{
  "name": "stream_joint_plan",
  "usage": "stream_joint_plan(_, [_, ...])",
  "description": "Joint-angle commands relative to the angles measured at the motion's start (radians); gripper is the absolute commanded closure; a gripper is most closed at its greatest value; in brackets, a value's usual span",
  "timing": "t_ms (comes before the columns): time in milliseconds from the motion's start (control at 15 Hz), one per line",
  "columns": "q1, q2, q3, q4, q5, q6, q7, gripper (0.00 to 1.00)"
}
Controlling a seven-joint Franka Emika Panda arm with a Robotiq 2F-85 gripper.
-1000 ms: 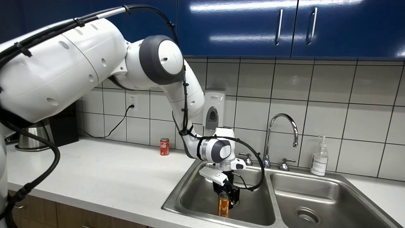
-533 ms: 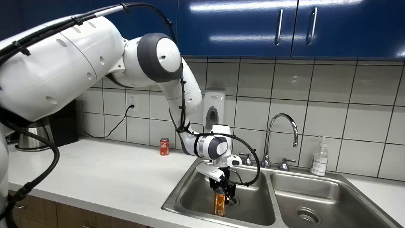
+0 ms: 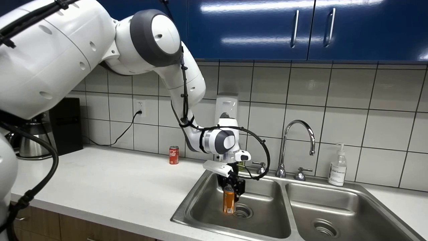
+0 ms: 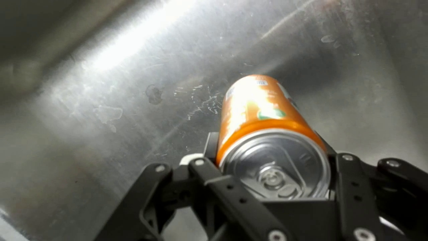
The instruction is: Remove the can from the sink
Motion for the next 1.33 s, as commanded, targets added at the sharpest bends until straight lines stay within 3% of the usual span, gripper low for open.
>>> stream_joint_plan(0, [0.043,-0.125,-0.034,-0.113,-0.045,-0.008,0.016,0.61])
stream_joint_plan(533, [0.117,-0.3,-0.067,-0.274,-0.147,-0.009,0.044,0.61])
stream_joint_plan(1267, [0.214,-0.491,-0.029,-0.473,-0.308,-0.019,0.071,0.61])
